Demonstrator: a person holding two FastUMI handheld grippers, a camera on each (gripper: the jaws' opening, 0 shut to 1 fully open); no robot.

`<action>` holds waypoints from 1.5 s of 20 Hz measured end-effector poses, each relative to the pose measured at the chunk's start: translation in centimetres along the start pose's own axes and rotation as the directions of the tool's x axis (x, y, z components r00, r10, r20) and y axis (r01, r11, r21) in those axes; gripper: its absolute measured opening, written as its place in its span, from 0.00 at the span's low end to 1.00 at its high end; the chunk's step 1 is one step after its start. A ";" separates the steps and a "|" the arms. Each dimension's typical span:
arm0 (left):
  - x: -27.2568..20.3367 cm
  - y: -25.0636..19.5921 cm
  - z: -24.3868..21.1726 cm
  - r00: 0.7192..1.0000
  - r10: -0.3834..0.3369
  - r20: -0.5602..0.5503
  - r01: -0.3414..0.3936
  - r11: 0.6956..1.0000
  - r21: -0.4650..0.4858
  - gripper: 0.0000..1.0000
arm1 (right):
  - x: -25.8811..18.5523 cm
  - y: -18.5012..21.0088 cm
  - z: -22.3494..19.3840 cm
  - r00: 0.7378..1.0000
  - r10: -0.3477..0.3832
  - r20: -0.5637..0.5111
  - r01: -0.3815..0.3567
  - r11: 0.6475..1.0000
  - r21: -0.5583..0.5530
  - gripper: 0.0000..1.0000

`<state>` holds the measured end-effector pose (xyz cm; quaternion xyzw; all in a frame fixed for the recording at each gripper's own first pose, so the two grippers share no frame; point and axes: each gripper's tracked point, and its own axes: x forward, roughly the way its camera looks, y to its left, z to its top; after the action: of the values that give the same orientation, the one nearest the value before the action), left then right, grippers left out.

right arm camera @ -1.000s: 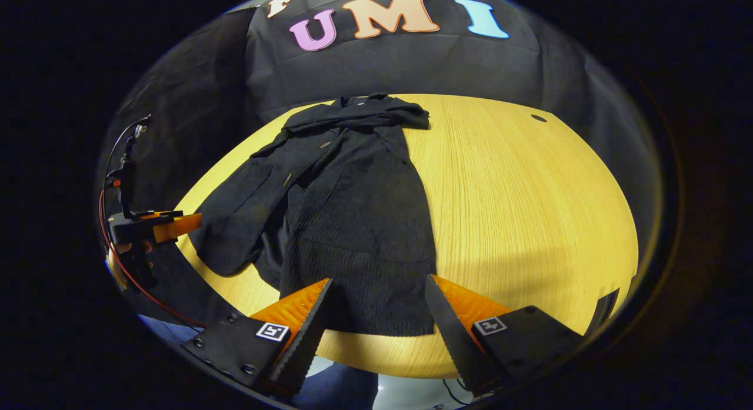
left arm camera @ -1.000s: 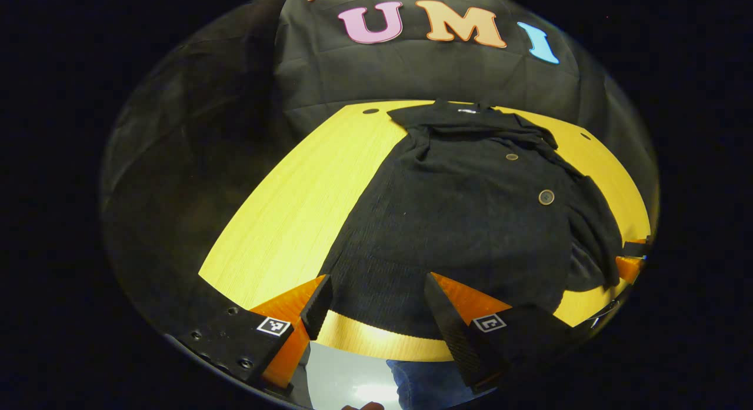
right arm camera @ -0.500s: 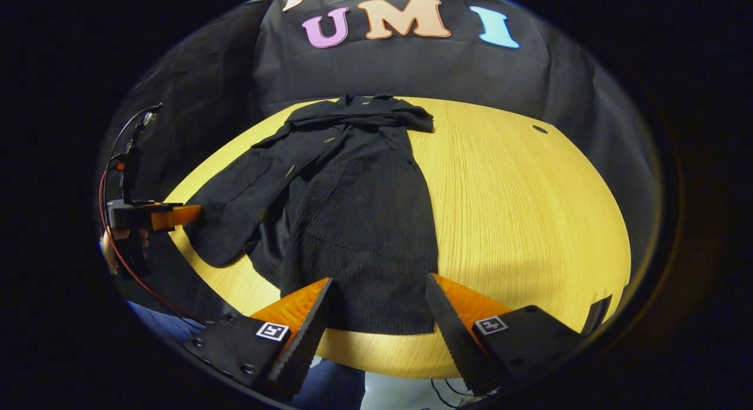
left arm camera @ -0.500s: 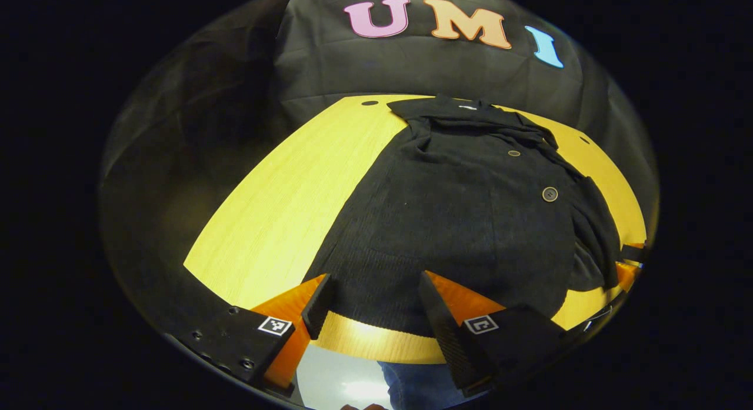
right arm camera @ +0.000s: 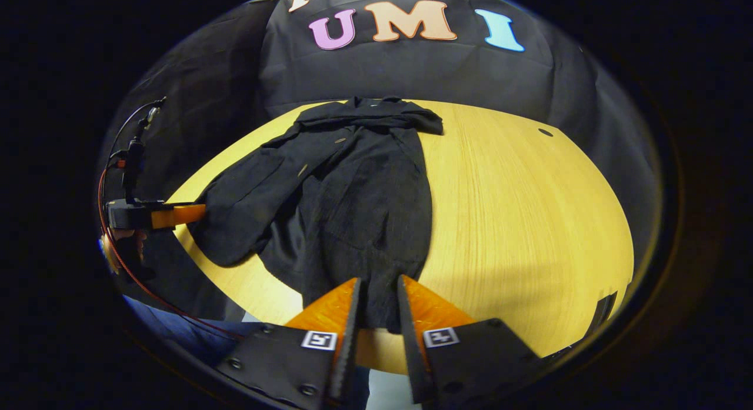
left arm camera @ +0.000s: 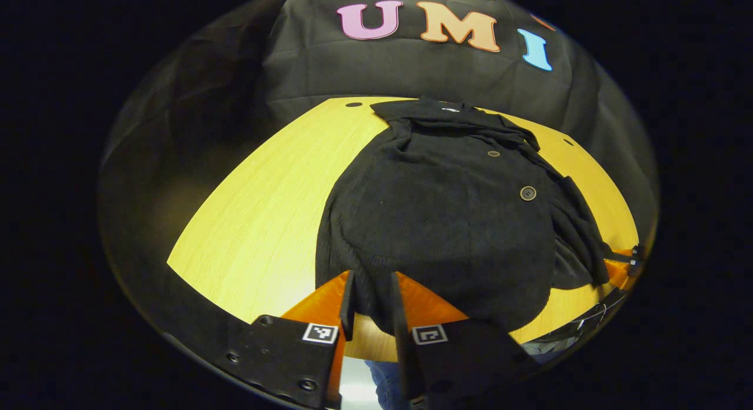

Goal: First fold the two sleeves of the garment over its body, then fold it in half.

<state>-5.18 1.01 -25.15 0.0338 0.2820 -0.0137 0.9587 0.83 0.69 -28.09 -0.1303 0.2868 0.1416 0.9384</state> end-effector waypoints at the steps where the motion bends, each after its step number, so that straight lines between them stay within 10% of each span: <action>1: 0.1 -0.2 0.0 1.000 -0.005 -0.002 0.005 1.000 0.003 0.24 | 0.0 0.0 0.1 1.000 -0.009 -0.001 0.009 1.000 -0.003 0.21; 6: -0.1 -0.3 0.0 1.000 0.017 -0.002 -0.017 0.999 0.046 0.00 | 0.1 0.2 0.2 0.999 0.027 -0.021 -0.027 1.000 0.003 0.09; 17: -1.3 -1.0 2.1 0.999 0.045 0.010 -0.045 0.998 -0.048 0.00 | -1.5 -1.3 3.4 1.000 0.024 0.014 -0.025 0.998 0.053 0.03; 30: -1.4 -2.6 17.0 0.965 0.039 0.261 -0.010 0.994 -0.111 0.00 | -2.5 -3.5 16.5 0.978 0.041 0.207 -0.019 0.994 -0.103 0.03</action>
<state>2.74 -2.83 -10.30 -0.0171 0.1523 0.0091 0.9881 8.33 2.32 -12.85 -0.1575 0.1812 0.1830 0.9534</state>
